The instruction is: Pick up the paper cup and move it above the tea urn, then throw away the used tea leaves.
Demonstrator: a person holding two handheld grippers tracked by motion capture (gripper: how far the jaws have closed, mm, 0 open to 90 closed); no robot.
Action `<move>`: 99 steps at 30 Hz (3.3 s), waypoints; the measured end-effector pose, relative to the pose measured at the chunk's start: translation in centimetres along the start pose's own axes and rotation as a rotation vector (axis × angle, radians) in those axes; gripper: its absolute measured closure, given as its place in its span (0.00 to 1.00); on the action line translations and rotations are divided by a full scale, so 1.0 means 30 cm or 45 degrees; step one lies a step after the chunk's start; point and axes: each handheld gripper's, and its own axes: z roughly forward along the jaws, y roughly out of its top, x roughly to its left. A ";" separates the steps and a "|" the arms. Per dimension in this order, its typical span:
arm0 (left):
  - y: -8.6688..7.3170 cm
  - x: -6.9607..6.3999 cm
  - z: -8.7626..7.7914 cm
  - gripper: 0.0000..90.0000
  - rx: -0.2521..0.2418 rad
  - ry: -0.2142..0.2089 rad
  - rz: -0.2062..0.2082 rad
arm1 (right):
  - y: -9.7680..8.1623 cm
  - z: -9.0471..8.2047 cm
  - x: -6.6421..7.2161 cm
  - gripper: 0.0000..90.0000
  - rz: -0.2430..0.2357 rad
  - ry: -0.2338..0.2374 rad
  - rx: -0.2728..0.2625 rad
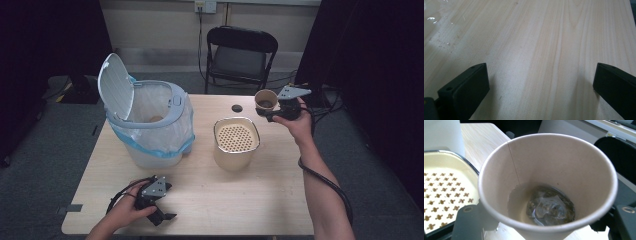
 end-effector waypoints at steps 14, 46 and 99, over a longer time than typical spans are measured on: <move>0.000 0.001 -0.001 0.00 0.003 0.006 0.002 | 0.048 0.015 0.012 0.32 -0.065 0.040 0.007; 0.000 0.000 -0.001 0.00 0.002 0.006 0.001 | 0.111 0.004 0.094 0.32 -0.394 -0.035 0.023; -0.001 0.001 0.000 0.00 -0.001 0.004 0.001 | 0.207 0.018 0.388 0.32 -1.842 -0.542 0.445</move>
